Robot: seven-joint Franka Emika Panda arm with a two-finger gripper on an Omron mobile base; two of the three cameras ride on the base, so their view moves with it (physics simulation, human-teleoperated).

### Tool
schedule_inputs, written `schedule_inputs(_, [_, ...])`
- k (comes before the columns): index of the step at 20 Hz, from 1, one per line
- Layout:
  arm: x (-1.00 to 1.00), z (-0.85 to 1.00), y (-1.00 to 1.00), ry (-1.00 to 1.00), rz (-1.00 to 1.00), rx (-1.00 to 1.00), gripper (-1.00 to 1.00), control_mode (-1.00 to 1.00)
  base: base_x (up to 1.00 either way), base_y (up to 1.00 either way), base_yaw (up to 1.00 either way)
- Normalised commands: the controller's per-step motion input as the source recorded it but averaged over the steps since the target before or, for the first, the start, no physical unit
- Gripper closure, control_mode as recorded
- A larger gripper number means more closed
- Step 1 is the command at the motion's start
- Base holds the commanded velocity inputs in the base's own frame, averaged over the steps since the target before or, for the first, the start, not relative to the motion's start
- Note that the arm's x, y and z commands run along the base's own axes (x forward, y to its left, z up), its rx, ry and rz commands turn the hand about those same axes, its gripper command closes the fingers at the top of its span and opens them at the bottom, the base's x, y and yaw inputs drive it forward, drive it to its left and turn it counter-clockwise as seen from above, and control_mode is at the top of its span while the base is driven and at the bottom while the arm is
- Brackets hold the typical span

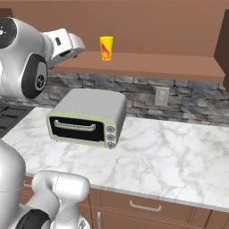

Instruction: Open the cabinet directly in front. Then move the liquor and the cup to the dining counter with the candle on it.

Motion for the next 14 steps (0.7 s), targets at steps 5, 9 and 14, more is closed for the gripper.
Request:
schedule_inputs(5, [0.12,-0.10,0.00,-0.01,0.03,0.02,-1.00,-1.00,0.00,0.00,0.00])
schedule_inputs(9, [0.10,-0.04,0.00,-0.01,0.02,0.02,-1.00,-1.00,0.00,0.00,0.00])
schedule_inputs(14, [0.07,0.00,0.00,-0.03,0.00,0.03,-1.00,-1.00,0.00,0.00,0.00])
